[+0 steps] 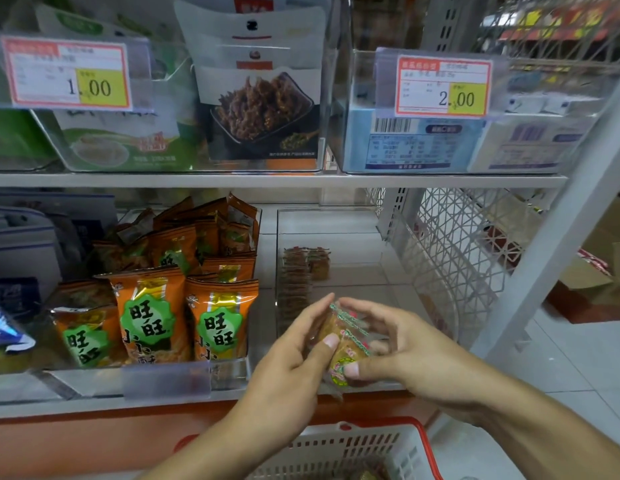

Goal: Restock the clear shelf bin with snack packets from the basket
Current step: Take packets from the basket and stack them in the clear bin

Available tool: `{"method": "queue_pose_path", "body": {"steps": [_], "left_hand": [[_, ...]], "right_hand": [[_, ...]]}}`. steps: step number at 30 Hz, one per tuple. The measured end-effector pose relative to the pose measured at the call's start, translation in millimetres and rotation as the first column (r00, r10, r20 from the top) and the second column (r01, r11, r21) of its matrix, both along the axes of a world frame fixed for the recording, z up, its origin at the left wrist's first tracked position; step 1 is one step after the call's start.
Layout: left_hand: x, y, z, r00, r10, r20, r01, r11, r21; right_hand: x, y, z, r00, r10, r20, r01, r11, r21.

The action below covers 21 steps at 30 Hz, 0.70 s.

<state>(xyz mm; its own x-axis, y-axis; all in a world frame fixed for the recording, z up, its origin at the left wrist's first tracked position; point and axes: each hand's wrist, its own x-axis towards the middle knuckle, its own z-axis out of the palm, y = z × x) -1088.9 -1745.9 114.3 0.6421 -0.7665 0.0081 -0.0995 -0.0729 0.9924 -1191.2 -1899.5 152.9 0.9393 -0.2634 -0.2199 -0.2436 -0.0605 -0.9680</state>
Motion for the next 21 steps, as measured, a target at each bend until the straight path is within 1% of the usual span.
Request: {"method": "queue_pose_path", "body": {"steps": [2, 3, 4, 5, 6, 7, 8, 10, 12, 13, 14, 16, 18, 20, 21], "left_hand": [[-0.6, -1.4, 1.4, 0.999, 0.008, 0.046, -0.008, 1.000, 0.003], [-0.7, -1.7, 1.8, 0.994, 0.010, 0.111, -0.014, 0.999, 0.030], [-0.3, -1.6, 1.7, 0.980, -0.003, 0.199, -0.013, 0.997, 0.080], [0.2, -1.8, 1.1, 0.949, -0.046, 0.312, -0.002, 0.988, 0.151], [0.8, -2.4, -1.1, 0.893, -0.116, 0.434, 0.008, 0.970, 0.242], [1.8, -3.1, -4.6, 0.820, -0.202, 0.536, 0.009, 0.940, 0.341], [2.7, -3.8, -8.0, 0.748, -0.288, 0.598, 0.001, 0.901, 0.434], [3.8, -4.4, -15.4, 0.637, -0.428, 0.641, -0.003, 0.830, 0.557], [2.9, -6.5, -20.8, 0.562, -0.501, 0.659, -0.010, 0.792, 0.611], [3.5, -7.6, -21.9, 0.545, -0.514, 0.662, -0.014, 0.784, 0.620], [4.7, -8.2, -22.7, 0.544, -0.517, 0.661, -0.010, 0.783, 0.621], [8.0, -8.8, -23.9, 0.550, -0.518, 0.655, 0.009, 0.788, 0.615], [9.8, -9.2, -26.1, 0.538, -0.515, 0.667, 0.012, 0.796, 0.605], [9.3, -9.7, -27.9, 0.528, -0.514, 0.676, 0.008, 0.799, 0.601], [8.9, -10.2, -28.5, 0.526, -0.512, 0.679, 0.005, 0.800, 0.600]], "right_hand": [[6.0, -4.7, 3.0, 0.998, -0.020, 0.064, 0.022, 0.999, -0.029], [10.2, -9.1, 3.4, 0.994, -0.063, 0.094, 0.071, 0.994, -0.089], [16.2, -15.5, 2.0, 0.986, -0.117, 0.117, 0.139, 0.969, -0.205], [24.1, -23.5, -0.7, 0.979, -0.158, 0.131, 0.196, 0.910, -0.365], [34.2, -31.9, -4.1, 0.979, -0.163, 0.124, 0.204, 0.825, -0.527], [45.8, -39.8, -8.8, 0.985, -0.146, 0.091, 0.170, 0.743, -0.648], [58.7, -46.8, -14.4, 0.991, -0.128, 0.032, 0.112, 0.687, -0.718], [85.3, -60.0, -28.6, 0.989, -0.115, -0.090, 0.002, 0.626, -0.780], [110.1, -70.5, -43.8, 0.983, -0.105, -0.153, -0.065, 0.576, -0.815], [121.3, -74.0, -50.6, 0.981, -0.107, -0.164, -0.073, 0.575, -0.815], [131.3, -76.4, -55.7, 0.980, -0.112, -0.164, -0.065, 0.598, -0.799], [148.6, -78.7, -62.7, 0.985, -0.115, -0.128, -0.021, 0.653, -0.757], [160.6, -76.3, -65.7, 0.988, -0.124, -0.092, 0.017, 0.679, -0.734], [169.3, -74.9, -70.6, 0.987, -0.149, -0.066, 0.056, 0.693, -0.719], [171.9, -74.4, -72.8, 0.979, -0.193, -0.064, 0.094, 0.709, -0.699]]}}
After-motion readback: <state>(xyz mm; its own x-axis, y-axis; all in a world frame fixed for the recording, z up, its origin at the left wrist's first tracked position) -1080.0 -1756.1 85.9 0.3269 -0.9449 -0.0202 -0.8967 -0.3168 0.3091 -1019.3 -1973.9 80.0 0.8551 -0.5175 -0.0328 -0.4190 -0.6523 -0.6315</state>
